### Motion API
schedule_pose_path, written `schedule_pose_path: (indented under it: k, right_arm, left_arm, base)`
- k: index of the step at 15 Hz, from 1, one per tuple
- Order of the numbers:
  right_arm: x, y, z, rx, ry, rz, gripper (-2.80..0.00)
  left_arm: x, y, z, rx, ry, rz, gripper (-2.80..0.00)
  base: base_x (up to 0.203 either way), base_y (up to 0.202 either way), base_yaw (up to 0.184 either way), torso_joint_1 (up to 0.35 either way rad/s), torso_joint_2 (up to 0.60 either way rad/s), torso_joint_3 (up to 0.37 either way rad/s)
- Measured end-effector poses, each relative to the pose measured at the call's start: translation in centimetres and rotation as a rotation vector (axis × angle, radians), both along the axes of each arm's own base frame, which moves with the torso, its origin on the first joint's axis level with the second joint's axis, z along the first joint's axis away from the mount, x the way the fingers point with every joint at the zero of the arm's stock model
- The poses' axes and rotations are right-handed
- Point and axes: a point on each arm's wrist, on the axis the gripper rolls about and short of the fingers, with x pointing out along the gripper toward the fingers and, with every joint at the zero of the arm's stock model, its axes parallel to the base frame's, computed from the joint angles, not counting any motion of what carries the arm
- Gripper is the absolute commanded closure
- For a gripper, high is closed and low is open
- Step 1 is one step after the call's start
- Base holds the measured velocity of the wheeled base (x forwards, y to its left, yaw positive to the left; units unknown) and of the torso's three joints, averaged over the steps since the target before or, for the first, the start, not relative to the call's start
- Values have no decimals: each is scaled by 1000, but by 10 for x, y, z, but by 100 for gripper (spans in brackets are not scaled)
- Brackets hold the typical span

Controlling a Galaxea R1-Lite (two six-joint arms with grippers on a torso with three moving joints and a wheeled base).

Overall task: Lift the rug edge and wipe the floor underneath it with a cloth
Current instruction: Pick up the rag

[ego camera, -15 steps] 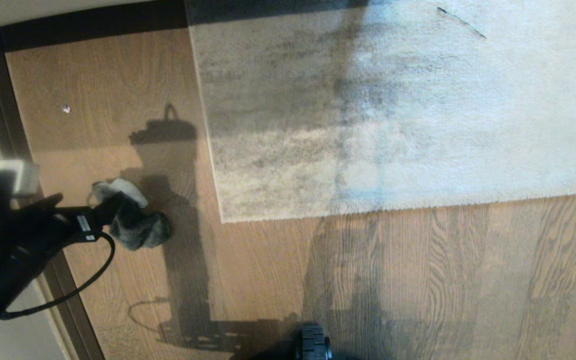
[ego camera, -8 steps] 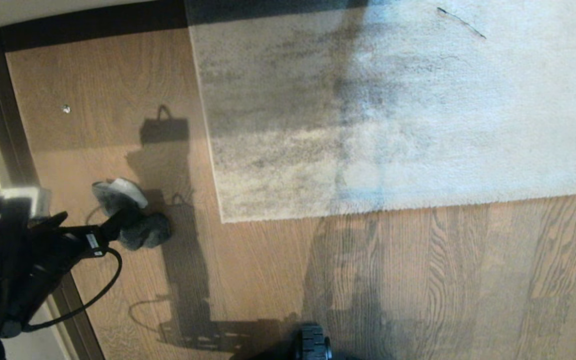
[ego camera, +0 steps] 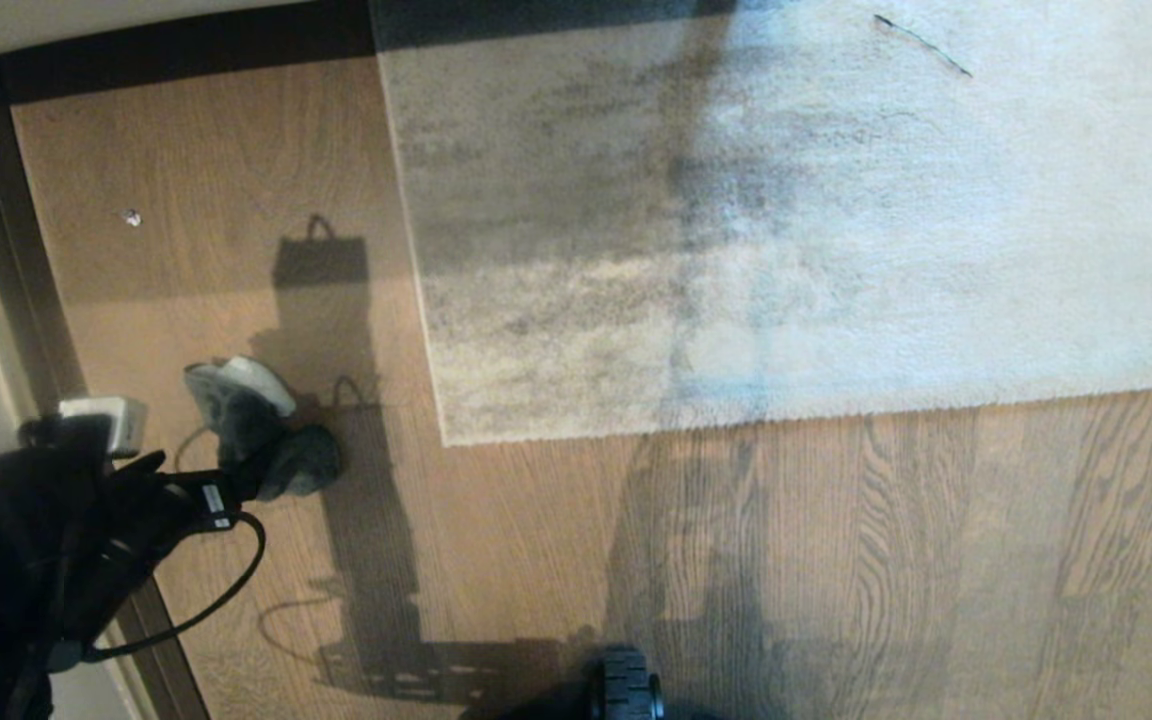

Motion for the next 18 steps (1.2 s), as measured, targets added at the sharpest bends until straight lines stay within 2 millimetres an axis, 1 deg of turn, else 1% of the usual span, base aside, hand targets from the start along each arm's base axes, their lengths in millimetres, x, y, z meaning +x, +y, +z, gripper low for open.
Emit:
schedule_pose_path:
  k: [3,7,12,18]
  right_arm:
    - [0,0,0,0,0,0,0]
    - [0,0,0,0,0,0,0]
    - [0,0,0,0,0,0,0]
    - [0,0,0,0,0,0,0]
  left_arm:
    - [9,0,-2,1,-2,-2,-280]
    - [20,-2,1,6,-35,-14,-280]
    - [26,-1,6,12,-66,-9,-280]
    - [27,1,6,14,-66,1,-280]
  base:
    - [0,0,0,0,0,0]
    - [0,0,0,0,0,0]
    - [0,0,0,0,0,0]
    - [0,0,0,0,0,0]
